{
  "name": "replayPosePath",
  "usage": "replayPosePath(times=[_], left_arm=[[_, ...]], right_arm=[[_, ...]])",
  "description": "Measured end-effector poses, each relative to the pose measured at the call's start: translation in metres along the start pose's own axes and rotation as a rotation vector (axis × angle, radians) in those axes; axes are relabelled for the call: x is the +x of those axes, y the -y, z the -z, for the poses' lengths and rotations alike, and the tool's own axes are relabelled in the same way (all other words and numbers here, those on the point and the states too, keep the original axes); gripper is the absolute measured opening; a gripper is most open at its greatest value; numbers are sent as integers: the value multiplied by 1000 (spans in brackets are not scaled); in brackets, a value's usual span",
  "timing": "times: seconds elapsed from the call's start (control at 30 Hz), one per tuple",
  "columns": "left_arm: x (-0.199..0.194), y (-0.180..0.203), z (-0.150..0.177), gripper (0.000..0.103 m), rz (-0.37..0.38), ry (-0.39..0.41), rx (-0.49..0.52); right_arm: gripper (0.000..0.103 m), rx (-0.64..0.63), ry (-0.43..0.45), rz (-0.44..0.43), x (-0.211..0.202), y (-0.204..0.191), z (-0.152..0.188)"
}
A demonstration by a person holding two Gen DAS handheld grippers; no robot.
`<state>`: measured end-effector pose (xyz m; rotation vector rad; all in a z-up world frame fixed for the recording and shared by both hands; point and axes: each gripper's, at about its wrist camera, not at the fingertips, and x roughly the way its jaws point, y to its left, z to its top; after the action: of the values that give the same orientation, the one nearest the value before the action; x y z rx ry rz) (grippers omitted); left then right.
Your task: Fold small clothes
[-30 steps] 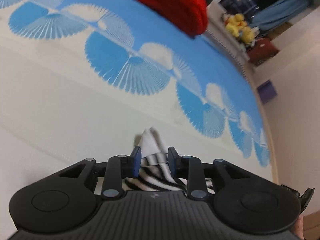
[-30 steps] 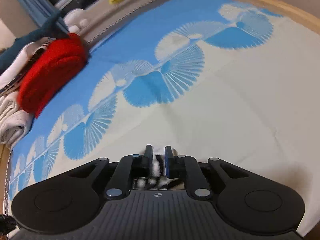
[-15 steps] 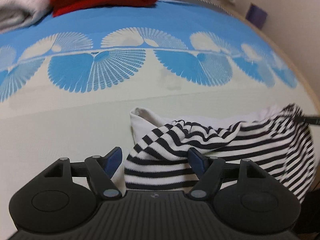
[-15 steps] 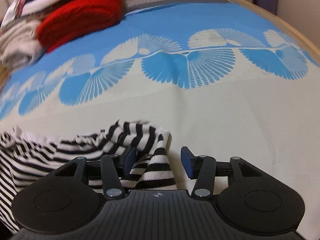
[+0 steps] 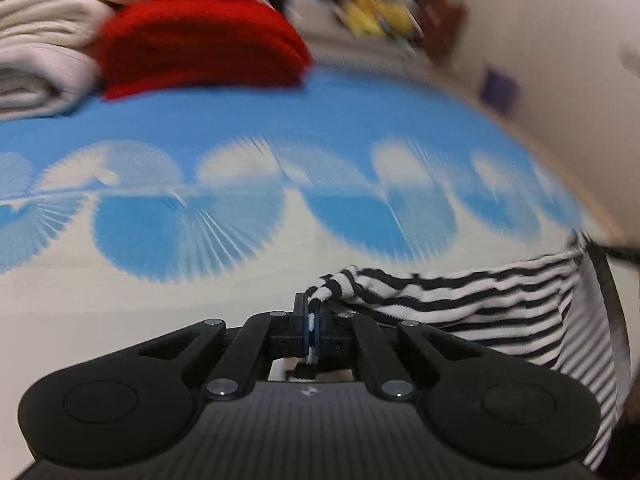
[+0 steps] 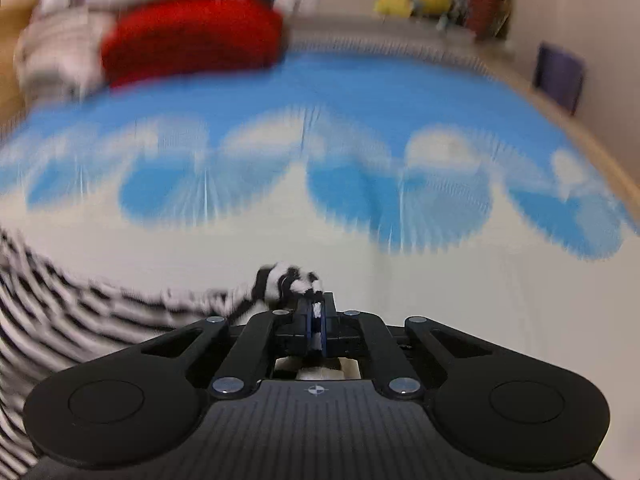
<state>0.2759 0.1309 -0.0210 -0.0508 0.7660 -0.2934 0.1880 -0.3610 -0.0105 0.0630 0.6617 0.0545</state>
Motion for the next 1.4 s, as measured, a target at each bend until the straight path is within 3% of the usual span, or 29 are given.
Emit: replayPosePath(times=[0.13,0.3,0.47,0.53,0.57,0.6,0.63,0.7,0.83,1.03,1.17,1.27,1.4], left_arm=[[18,13,-6,2,-87,11,59],[51,1,-9,2,-137,-79,-4],[87,-18,0,4,-126,-242,-120],[100,-26,8,10,-89,-345,-185],[98,-28,8,11,-82,-346,-191],[93,-30,6,21,-80,-332,-185],[85,-31,4,39,-78,-318,-182],[65,-35,3,52,-65,-288,-192],[13,-40,12,52,2,-275,-232],[-52,-44,56,52,49,-350,-287],[-55,-49,97,51,56,-478,-357],[-51,-50,108,51,54,-509,-331],[-44,-55,113,50,79,-529,-369]], right_arm=[[3,8,55,63,11,-9,-16],[3,-17,-28,115,49,-20,-18],[5,-54,-149,123,87,-26,-9],[17,-42,-260,138,107,-26,0],[21,-33,-306,139,113,-25,5],[26,-24,-326,139,113,-24,8],[29,-19,-321,140,107,-23,9],[34,22,-311,126,88,-16,5],[44,148,-286,33,33,7,3],[49,292,-372,-55,-41,32,40],[49,302,-505,-89,-54,31,76],[54,243,-555,-65,-54,25,91],[61,252,-598,-47,-49,27,103]])
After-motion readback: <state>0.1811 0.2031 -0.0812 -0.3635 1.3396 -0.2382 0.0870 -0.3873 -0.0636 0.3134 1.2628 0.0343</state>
